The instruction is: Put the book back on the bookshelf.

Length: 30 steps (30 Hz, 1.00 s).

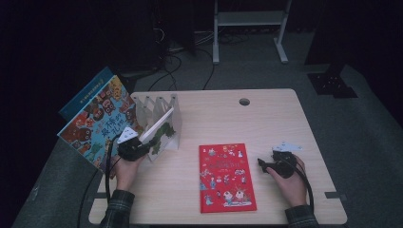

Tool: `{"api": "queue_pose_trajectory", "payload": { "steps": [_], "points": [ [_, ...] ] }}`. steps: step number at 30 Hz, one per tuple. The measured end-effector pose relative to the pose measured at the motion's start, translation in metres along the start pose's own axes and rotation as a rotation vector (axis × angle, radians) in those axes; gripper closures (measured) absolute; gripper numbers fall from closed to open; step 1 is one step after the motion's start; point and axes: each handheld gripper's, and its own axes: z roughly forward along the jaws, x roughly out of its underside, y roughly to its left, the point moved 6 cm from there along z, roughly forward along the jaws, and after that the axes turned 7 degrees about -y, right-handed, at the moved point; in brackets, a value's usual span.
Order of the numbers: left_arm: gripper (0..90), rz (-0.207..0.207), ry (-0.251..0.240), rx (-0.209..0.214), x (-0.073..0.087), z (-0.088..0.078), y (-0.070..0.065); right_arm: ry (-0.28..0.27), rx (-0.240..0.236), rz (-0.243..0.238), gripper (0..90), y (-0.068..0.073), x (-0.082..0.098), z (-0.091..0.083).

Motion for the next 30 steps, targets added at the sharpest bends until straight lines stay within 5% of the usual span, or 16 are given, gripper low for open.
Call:
{"api": "queue_pose_trajectory", "payload": {
  "steps": [8,15,20,30],
  "points": [
    [59.0,0.019,0.015,0.006,0.008,-0.018,0.000,0.000,0.000,0.000,24.4,0.000,0.000,0.000],
    [62.4,0.026,0.041,0.046,0.020,-0.032,0.001,0.000,0.000,0.000,24.4,0.000,0.000,0.000],
    [71.5,0.032,0.066,0.081,0.023,-0.028,-0.003,0.000,0.000,0.000,24.4,0.000,0.000,0.000],
    [68.9,0.046,0.088,0.096,0.015,-0.006,-0.027,0.000,0.001,0.001,24.5,0.000,0.000,0.000]
  ]
}}
